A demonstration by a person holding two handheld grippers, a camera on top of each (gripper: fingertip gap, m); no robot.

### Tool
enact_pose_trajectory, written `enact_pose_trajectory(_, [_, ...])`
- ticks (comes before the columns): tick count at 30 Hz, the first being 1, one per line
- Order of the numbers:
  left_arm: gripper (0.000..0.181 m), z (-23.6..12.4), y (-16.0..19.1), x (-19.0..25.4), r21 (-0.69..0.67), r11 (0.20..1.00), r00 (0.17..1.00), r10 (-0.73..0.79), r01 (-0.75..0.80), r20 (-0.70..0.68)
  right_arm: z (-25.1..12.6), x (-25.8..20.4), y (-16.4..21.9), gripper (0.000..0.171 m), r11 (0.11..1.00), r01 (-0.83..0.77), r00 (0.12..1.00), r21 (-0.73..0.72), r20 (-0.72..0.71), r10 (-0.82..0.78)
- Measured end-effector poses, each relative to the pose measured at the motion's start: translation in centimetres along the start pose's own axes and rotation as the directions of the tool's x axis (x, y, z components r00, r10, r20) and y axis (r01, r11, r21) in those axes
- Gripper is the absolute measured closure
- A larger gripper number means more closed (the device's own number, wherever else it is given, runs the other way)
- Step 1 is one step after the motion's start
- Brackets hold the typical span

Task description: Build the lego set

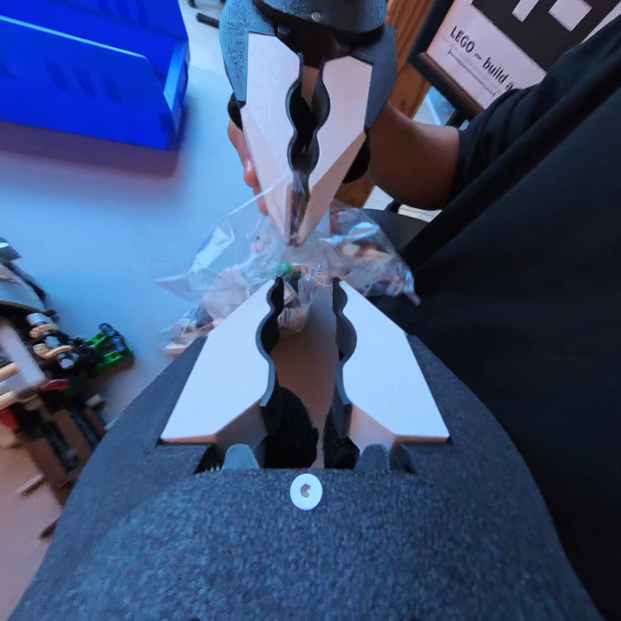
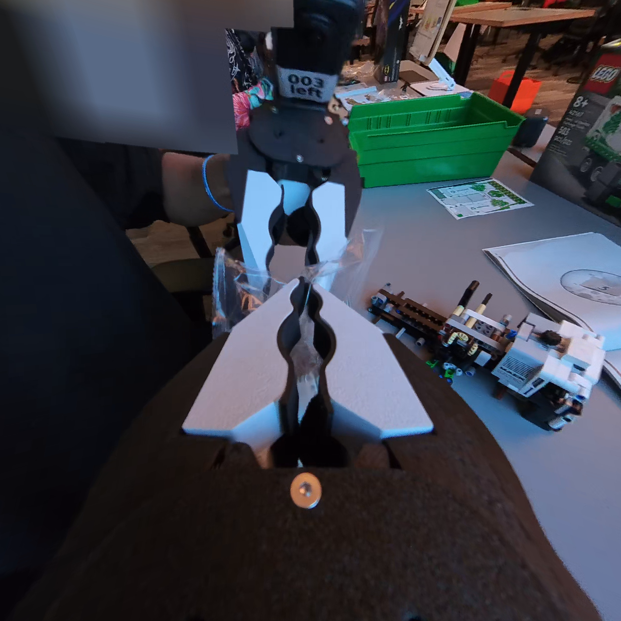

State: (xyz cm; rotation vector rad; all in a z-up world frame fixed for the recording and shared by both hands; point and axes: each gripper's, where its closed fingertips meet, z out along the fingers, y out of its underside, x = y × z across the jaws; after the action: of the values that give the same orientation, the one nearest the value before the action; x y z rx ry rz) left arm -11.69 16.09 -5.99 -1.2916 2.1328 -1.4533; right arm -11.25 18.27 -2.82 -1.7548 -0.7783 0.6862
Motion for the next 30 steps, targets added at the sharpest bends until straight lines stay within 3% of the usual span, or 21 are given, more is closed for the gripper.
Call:
enact_pose_trajectory(1, [0.156,0.4,0.0,0.1,0.006,1.0,0.999,-0.025,0.025,-0.024,0.3,-0.1,0.0,0.171,1.0,-0.006,1.0,0.002,0.006,0.006])
enact_pose_trajectory(5, [0.181,1.2,0.3,-0.9,0.029,0.999,0.999,-0.024,0.023,0.042,0.6,0.0,0.2,0.171,1.0,-0.021,1.0,0.005,-0.002,0.021])
enact_pose_trajectory(9, [0.181,0.7,-0.3,-1.4,0.065,0.995,0.986,0.062,-0.073,0.155,-0.6,0.5,-0.4,0.171,1.0,-0.021,0.999,0.02,-0.024,0.021])
enact_pose_trajectory(14, [0.181,-2.3,-1.4,-1.5,0.11,0.976,0.943,0.147,-0.187,0.299,-3.0,1.0,0.1,0.171,0.997,0.029,0.998,-0.066,-0.048,-0.032])
enact_pose_trajectory(22, [0.181,-2.8,-1.1,-0.9,0.023,0.952,0.881,0.272,-0.304,0.388,-3.0,-0.1,1.2,0.171,0.991,0.037,0.999,-0.129,-0.001,-0.038])
enact_pose_trajectory(30, [0.181,-2.6,-0.8,-0.5,0.08,0.958,0.918,0.238,-0.276,0.318,-3.3,-0.2,1.7,0.171,0.993,0.052,0.999,-0.103,0.013,-0.051])
